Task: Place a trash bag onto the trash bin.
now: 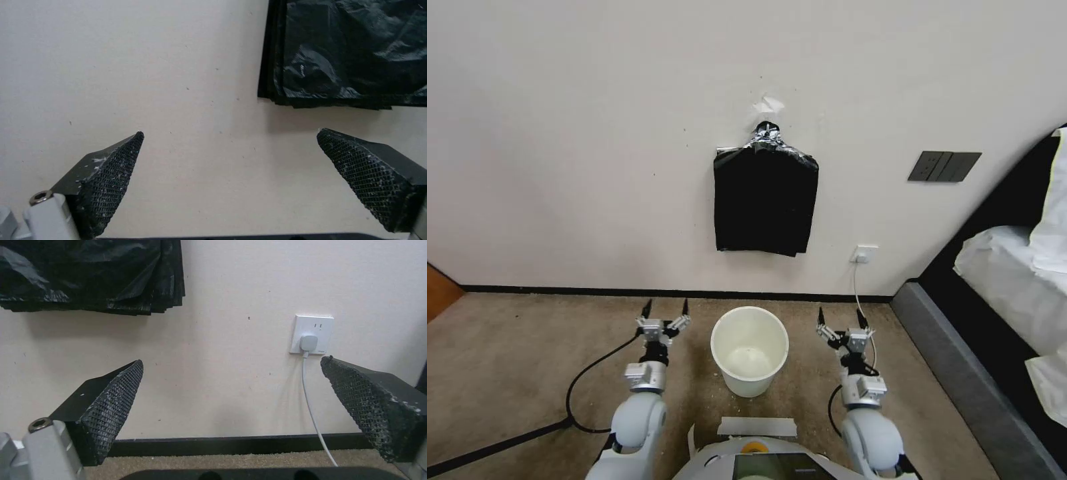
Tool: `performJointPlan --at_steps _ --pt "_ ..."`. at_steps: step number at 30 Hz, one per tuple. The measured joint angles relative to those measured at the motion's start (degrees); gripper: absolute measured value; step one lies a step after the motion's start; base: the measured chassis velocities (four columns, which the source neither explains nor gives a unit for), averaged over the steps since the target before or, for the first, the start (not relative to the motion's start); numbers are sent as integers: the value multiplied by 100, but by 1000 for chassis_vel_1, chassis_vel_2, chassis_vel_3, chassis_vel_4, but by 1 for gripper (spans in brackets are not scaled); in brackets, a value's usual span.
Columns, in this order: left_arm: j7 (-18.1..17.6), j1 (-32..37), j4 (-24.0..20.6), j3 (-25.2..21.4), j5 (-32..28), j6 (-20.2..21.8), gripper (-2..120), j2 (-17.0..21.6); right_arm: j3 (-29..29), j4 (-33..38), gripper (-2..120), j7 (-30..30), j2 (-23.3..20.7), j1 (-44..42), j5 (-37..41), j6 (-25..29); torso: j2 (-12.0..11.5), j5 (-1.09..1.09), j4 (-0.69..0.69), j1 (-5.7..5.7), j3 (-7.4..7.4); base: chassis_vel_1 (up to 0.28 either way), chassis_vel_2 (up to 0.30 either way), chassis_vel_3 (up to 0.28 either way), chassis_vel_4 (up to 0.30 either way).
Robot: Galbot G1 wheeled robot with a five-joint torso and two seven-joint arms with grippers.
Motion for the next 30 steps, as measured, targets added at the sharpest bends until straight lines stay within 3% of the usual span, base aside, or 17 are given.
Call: performJointPlan --at_steps 8,10,11,12,16,18,20,21,23,26,27,30 --pt "51 136 -31 -4 10 22 100 78 -124 10 100 14 -245 144 377 18 0 3 -1 0 0 0 0 0 0" --pt "81 234 -30 -39 11 22 100 138 -338 19 100 34 -548 414 1136 -107 0 2 -1 0 0 0 0 0 0" --pt "93 284 -30 -67 13 10 100 159 -496 95 100 33 -744 604 1883 -257 0 4 0 0 1 0 0 0 0" --pt "93 284 -30 -67 13 10 100 159 -496 95 100 33 -744 604 1883 -257 0 4 0 0 1 0 0 0 0" --pt "124 415 -20 -223 18 -48 100 161 -821 362 100 34 -1399 1490 3919 -774 0 2 1 0 1 0 0 0 0" --pt "124 422 -19 -236 18 -49 100 154 -862 381 100 48 -1478 1623 4150 -836 0 2 0 0 1 0 0 0 0" --pt "123 453 -18 -304 20 -52 100 79 -1099 376 100 220 -1766 2500 5225 -1176 0 2 -1 0 1 0 0 0 0" --pt "123 453 -18 -304 20 -52 100 79 -1099 376 100 220 -1766 2500 5225 -1176 0 2 -1 0 1 0 0 0 0" --pt "123 490 -46 -349 39 -52 100 -2 -1350 125 100 489 -1786 3561 6184 -1484 0 2 2 0 1 0 0 0 0" --pt "123 490 -46 -349 39 -52 100 -2 -1350 125 100 489 -1786 3561 6184 -1484 0 2 2 0 1 0 0 0 0" --pt "123 538 -82 -402 61 -52 100 -69 -1509 -196 100 692 -1541 4408 6870 -1718 0 4 -1 0 2 0 0 0 0" --pt "122 595 -114 -483 87 -58 100 -130 -1557 -614 100 815 -1147 5401 7593 -1914 0 1 2 0 1 0 0 0 0"
